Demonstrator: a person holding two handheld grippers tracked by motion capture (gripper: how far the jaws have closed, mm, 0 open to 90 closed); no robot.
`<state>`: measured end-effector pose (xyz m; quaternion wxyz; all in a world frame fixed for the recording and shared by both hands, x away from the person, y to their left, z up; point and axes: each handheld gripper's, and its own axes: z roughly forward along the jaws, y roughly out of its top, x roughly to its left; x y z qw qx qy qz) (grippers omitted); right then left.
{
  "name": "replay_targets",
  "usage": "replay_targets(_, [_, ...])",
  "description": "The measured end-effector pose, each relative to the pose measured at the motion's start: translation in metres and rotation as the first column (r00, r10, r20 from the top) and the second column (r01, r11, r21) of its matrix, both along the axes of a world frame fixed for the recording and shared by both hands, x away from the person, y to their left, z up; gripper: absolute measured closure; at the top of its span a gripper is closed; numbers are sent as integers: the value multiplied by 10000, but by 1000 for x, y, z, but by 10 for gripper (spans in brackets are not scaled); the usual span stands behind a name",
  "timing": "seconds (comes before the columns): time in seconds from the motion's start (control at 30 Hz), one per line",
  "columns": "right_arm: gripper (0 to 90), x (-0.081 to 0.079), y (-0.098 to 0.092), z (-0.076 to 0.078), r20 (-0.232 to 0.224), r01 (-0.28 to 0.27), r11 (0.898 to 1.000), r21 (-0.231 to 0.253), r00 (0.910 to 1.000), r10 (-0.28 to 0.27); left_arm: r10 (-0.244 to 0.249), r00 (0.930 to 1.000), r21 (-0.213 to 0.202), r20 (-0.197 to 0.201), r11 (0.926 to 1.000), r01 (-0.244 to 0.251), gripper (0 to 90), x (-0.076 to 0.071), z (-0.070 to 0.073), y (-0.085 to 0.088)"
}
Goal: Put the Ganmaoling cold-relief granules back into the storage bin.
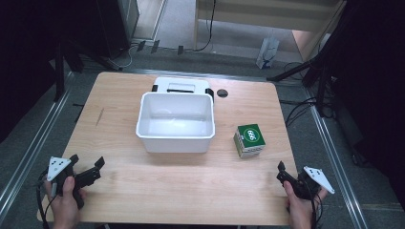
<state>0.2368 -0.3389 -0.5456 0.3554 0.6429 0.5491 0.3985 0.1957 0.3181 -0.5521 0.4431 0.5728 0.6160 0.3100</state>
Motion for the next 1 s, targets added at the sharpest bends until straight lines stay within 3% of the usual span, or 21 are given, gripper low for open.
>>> replay_targets(0.1, [105, 0, 0, 0, -122, 36, 10000, -49, 9999, -37, 9, 10000, 6, -4, 10000, -9, 56, 0, 0, 0])
replay_targets(0.2, [82, 0, 4, 2, -406, 94, 9988, -474, 9991, -113, 41, 10000, 2, -10, 10000, -41, 56, 0, 0, 0])
replay_targets(0.3, [44, 1, 8, 6, -568, -287, 9994, -172, 9980, 277, -55, 10000, -50, -21, 10000, 55, 55, 0, 0, 1])
replay_targets(0.37, [31, 3, 17, 14, -661, -584, 9969, -519, 9963, 549, -84, 10000, -34, -15, 10000, 84, 55, 0, 0, 0])
replay_targets(0.57, [15, 10, 26, 29, -959, -1058, 9931, -506, 9903, 1006, -150, 9999, 7, 3, 9999, 150, 55, 0, 0, 0])
replay_targets(0.77, [0, 25, 39, 40, -1925, -1623, 9813, -1032, 9712, 1404, -371, 9993, -28, -76, 9993, 371, 56, 1, 0, 0])
replay_targets(0.9, [0, 32, 46, 48, -2416, -1982, 9754, -964, 9553, 1702, -453, 9989, 44, -119, 9990, 453, 56, 1, 0, -1])
replay_targets(0.93, [0, 37, 49, 52, -2668, -2149, 9725, -897, 9459, 1844, -468, 9988, 53, -131, 9989, 468, 55, 1, 0, -1])
replay_targets(1.0, [0, 40, 51, 54, -2783, -2215, 9707, -927, 9419, 1883, -466, 9988, 39, -114, 9989, 466, 56, 1, 0, -1])
